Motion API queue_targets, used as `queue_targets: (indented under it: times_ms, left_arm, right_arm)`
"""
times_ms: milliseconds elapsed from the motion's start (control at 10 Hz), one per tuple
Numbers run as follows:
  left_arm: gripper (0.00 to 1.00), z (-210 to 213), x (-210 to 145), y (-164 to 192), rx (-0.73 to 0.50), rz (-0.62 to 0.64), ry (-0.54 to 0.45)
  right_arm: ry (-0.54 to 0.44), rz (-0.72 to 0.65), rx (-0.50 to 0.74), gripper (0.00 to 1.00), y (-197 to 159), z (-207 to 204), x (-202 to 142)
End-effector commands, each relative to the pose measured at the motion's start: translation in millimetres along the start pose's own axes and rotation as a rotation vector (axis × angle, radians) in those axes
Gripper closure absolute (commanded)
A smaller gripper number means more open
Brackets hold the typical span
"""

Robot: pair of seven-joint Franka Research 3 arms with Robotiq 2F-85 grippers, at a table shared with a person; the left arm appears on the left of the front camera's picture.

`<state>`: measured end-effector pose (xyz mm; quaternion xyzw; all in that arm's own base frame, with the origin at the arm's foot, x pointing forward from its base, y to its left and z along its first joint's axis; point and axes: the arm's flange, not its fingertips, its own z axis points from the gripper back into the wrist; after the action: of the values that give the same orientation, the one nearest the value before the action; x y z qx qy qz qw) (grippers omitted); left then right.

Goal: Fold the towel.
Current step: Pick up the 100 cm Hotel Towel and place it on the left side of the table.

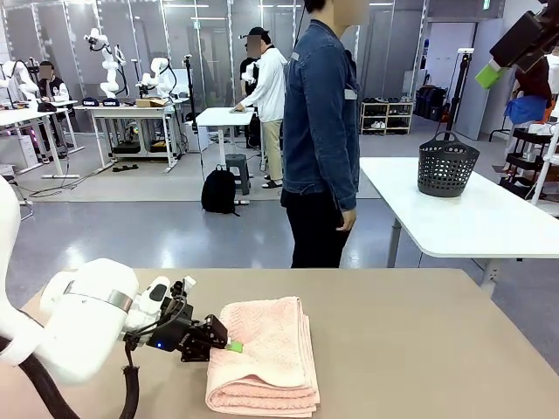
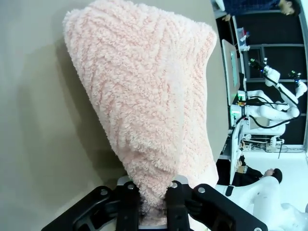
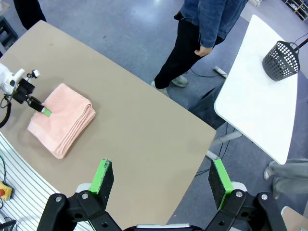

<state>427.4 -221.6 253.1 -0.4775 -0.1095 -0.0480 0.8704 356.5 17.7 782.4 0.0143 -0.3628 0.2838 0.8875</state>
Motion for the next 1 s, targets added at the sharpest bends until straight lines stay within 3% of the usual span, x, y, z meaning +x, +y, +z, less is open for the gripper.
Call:
queue_targets:
  times_ms: [0, 200, 300, 500, 900]
  left_arm:
    - [1.00, 30.8, 5.7, -3.2, 0.022, -0.015, -0.004]
    - [1.00, 65.3, 8.7, 11.4, 0.068, -0.046, 0.061]
    - [0.90, 96.5, 8.6, 22.7, 0.081, -0.056, 0.065]
    - [0.90, 158.6, 6.3, 43.5, 0.114, -0.056, 0.039]
    - [0.90, 264.8, 9.1, 90.4, 0.233, -0.053, 0.087]
  right_arm:
    - [0.002, -0.005, -0.002, 0.00, 0.0, 0.2, -0.1]
    - [0.002, -0.005, -0.002, 0.00, 0.0, 0.2, -0.1]
    - [0.002, -0.005, -0.002, 0.00, 0.0, 0.2, -0.1]
    - [0.002, -0.005, -0.002, 0.00, 0.0, 0.2, -0.1]
    - [0.002, -0.005, -0.002, 0.00, 0.0, 0.2, -0.1]
